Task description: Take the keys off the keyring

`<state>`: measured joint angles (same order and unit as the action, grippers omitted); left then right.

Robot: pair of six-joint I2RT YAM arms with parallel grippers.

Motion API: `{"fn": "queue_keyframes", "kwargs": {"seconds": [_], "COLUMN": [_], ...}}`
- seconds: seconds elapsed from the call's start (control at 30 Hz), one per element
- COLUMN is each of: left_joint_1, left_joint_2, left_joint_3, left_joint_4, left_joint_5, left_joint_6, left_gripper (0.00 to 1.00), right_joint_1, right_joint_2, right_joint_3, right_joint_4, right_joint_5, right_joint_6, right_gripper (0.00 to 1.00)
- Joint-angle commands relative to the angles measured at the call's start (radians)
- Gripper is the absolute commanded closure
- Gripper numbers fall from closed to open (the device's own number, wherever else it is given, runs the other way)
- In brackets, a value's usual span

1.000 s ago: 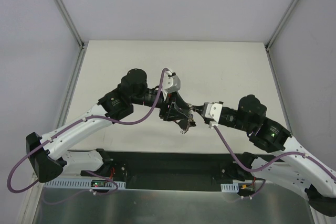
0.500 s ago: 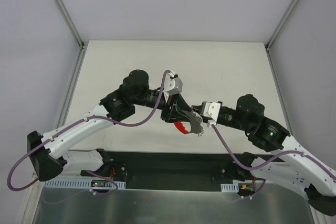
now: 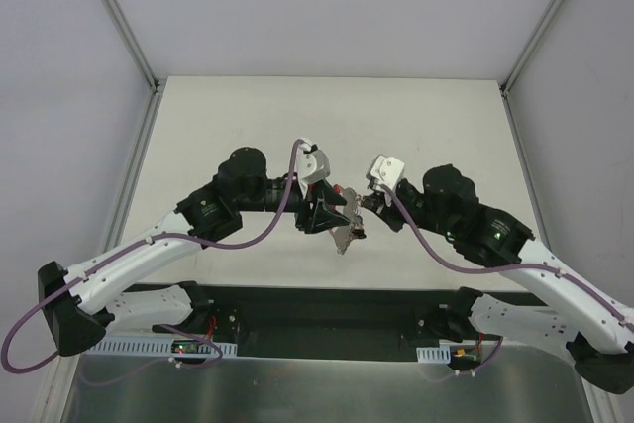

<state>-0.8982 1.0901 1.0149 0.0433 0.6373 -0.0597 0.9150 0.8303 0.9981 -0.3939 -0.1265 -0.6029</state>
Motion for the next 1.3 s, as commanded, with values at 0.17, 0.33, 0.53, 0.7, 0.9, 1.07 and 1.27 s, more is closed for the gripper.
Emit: {"fn": "queue_keyframes", "kwargs": {"seconds": [0.17, 0.33, 0.53, 0.7, 0.9, 1.07, 1.27], "left_joint_1": [-0.010, -0.008, -0.010, -0.008, -0.008, -0.008, -0.010], "left_joint_2": [-0.185, -0.168, -0.145, -0.082, -0.045, -0.052, -0.064], "left_joint_3": [-0.235, -0.274, -0.317, -0.267, -0.249, -0.253, -0.207], "left_joint_4": [0.119, 0.159, 0.320, 0.329, 0.345, 0.342, 0.219], "left_joint_5": [-0.186, -0.110, -0.041, -0.010, 0.073, 0.071, 0.111], "left_joint_6": [-0.028, -0.060, -0.118, -0.075, -0.039, -0.034, 0.001], "left_gripper": [0.54, 0.52, 0.51, 0.51, 0.50, 0.49, 0.48], "right_joint_1": [0.010, 0.013, 0.013, 0.012, 0.012, 0.013, 0.012], "right_joint_2": [0.137, 0.191, 0.254, 0.247, 0.208, 0.165, 0.066], "right_joint_3": [0.134, 0.238, 0.286, 0.283, 0.269, 0.246, 0.198], "right_joint_4": [-0.384, -0.499, -0.501, -0.433, -0.369, -0.347, -0.349], "right_joint_5": [0.036, 0.071, -0.054, -0.189, -0.265, -0.306, -0.297], "right_joint_6": [0.598, 0.765, 0.835, 0.862, 0.878, 0.757, 0.416], "right_gripper": [0.99, 0.99, 0.99, 0.99, 0.99, 0.99, 0.99]}}
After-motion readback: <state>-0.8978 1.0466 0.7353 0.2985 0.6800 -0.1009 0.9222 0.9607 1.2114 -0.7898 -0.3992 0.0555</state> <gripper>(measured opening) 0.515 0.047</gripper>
